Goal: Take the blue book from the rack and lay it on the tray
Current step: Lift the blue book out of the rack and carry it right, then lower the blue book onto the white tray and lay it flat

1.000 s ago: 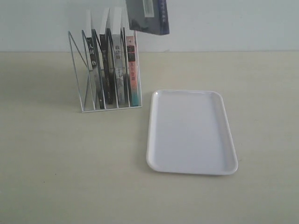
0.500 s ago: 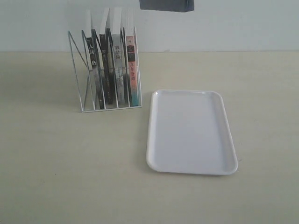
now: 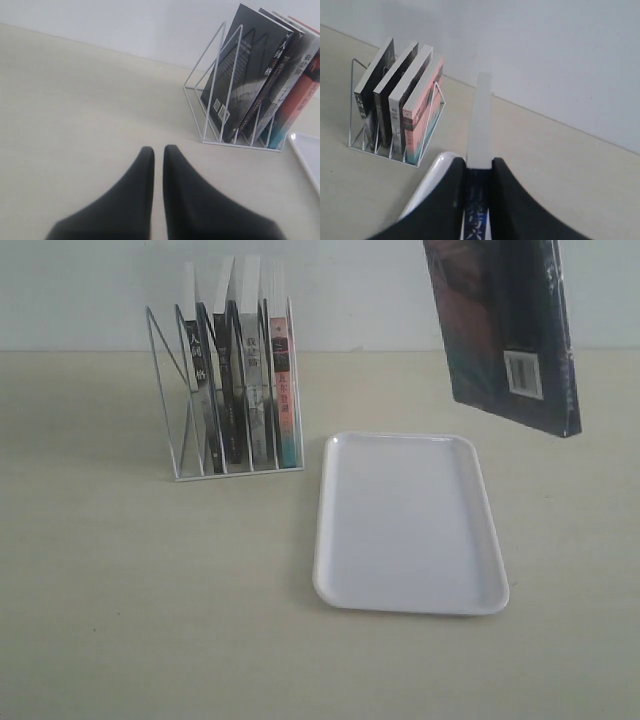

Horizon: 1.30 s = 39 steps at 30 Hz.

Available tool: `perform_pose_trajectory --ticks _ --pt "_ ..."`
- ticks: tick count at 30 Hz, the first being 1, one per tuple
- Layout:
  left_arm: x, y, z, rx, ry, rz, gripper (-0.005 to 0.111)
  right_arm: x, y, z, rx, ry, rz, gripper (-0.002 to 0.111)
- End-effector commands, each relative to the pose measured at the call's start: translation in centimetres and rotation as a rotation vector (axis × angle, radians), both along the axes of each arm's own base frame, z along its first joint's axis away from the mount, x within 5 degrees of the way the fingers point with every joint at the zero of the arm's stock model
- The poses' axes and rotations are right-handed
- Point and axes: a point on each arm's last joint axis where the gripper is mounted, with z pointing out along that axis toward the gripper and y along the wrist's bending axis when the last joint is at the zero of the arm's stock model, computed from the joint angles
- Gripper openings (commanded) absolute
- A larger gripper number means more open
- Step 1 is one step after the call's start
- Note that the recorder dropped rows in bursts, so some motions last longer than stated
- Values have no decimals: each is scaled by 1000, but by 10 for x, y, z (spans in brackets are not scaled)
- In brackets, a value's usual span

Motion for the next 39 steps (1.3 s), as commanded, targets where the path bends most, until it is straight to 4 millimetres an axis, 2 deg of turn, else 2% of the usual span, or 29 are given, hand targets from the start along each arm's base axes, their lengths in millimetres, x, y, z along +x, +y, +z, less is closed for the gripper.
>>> perform_pose_trajectory --ticks 1,7,14,19,25,30,39 --pt "0 0 0 3 -8 -3 6 -1 -6 -18 50 -125 77 0" --pt "0 0 0 3 -8 -3 6 26 -19 -68 -2 -162 94 0" --pt "0 0 0 3 -8 -3 6 39 -22 -114 -166 -287 292 0" --pt "0 0 0 3 -8 -3 6 37 -17 -133 -273 -410 440 0" --pt "0 0 0 3 -8 -3 6 48 -9 -160 -432 -387 528 0" --pt "0 0 0 3 -8 -3 6 59 1 -179 -499 -372 588 0" --pt "0 0 0 3 -8 -3 6 70 14 -199 -507 -381 650 0"
